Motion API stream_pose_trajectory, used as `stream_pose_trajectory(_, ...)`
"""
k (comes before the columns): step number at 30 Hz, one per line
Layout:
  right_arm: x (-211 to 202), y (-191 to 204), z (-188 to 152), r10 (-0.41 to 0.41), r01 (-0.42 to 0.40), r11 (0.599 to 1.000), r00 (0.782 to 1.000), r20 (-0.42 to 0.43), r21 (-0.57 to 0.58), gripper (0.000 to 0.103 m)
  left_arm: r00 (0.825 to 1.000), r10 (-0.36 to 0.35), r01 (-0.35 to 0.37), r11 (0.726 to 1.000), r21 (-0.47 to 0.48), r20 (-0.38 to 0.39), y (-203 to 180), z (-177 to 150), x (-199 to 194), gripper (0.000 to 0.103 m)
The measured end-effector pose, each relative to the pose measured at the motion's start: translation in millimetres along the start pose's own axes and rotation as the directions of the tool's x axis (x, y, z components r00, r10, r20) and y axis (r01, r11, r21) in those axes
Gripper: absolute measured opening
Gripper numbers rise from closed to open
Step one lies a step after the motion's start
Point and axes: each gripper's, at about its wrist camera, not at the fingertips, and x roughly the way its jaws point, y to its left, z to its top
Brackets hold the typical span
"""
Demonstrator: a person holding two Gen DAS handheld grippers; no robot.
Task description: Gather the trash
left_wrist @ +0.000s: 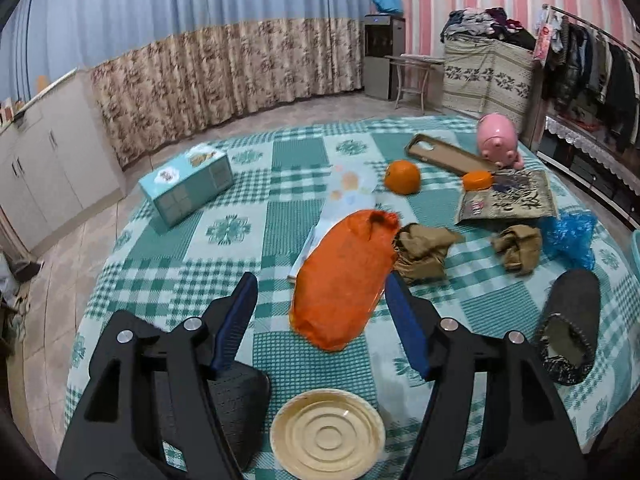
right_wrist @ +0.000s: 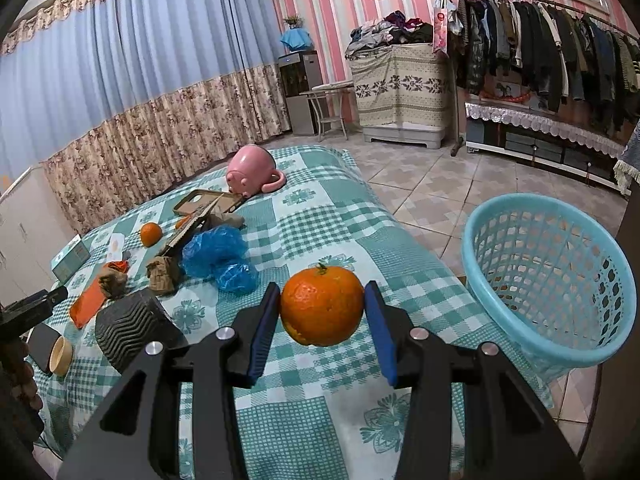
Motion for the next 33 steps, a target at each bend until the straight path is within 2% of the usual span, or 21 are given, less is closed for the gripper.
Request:
stream_pose_trajectory(7, 3, 3, 0, -0.011, 0.011, 1.0, 1.0, -0.003, -0.014, 0.044, 0.999, -0.052, 0.051, 0.997, 0.06, 0.007, -50, 6, 10, 0.067)
stream_pose_trajectory(11, 4, -2, 1, -0.023, 0.023, 1.0, 1.0, -0.003, -0.002, 0.044, 0.997, -0.076, 0.078, 0.992, 0.095, -0.02, -80, 10, 27, 0.067)
stream_pose_trajectory(14, 6, -7, 1, -0.026, 0.026, 1.0, 1.0, -0.011, 0.015, 0.044, 0.996, -0.072, 0.076, 0.993, 0.09, -0.054, -86, 11, 42, 0.066)
stream_pose_trajectory(16, 7, -8, 1, -0.027, 0.027, 0.999, 1.0, -0.014, 0.021, 0.044, 0.993, -0.084, 0.09, 0.993, 0.074, -0.081, -85, 12, 50, 0.055)
stream_pose_trajectory(17, 6, -8, 1, -0.029, 0.03, 0.999, 0.999, -0.015, 0.02, 0.044, 0.991, -0.09, 0.098, 0.993, 0.071, -0.1, -85, 12, 55, 0.046)
stream_pose_trajectory(18, 5, -9, 3, -0.033, 0.033, 0.999, 0.999, -0.014, 0.017, 0.044, 0.991, -0.086, 0.093, 0.993, 0.074, -0.099, -85, 12, 56, 0.044)
stream_pose_trajectory(22, -12, -16, 11, -0.045, 0.045, 0.999, 0.999, 0.018, 0.021, 0.044, 0.994, -0.089, 0.093, 0.993, 0.07, -0.056, -83, 17, 38, 0.042)
stream_pose_trajectory(25, -31, -27, 21, -0.068, 0.067, 0.997, 0.996, 0.058, 0.032, 0.044, 0.994, -0.096, 0.091, 0.992, 0.092, 0.056, -92, 33, -2, 0.041)
stream_pose_trajectory(27, -42, -36, 29, -0.097, 0.095, 0.995, 0.992, 0.085, 0.03, 0.044, 0.982, -0.148, 0.134, 0.984, 0.117, 0.121, -108, 47, -31, 0.041)
stream_pose_trajectory(29, -50, -55, 40, -0.124, 0.121, 0.992, 0.988, 0.087, 0.043, 0.044, 0.967, -0.203, 0.181, 0.972, 0.147, 0.152, -130, 58, -52, 0.041)
stream_pose_trajectory(33, -56, -98, 54, -0.167, 0.161, 0.982, 0.984, 0.063, 0.1, 0.044, 0.923, -0.339, 0.298, 0.929, 0.219, 0.182, -193, 70, -84, 0.042)
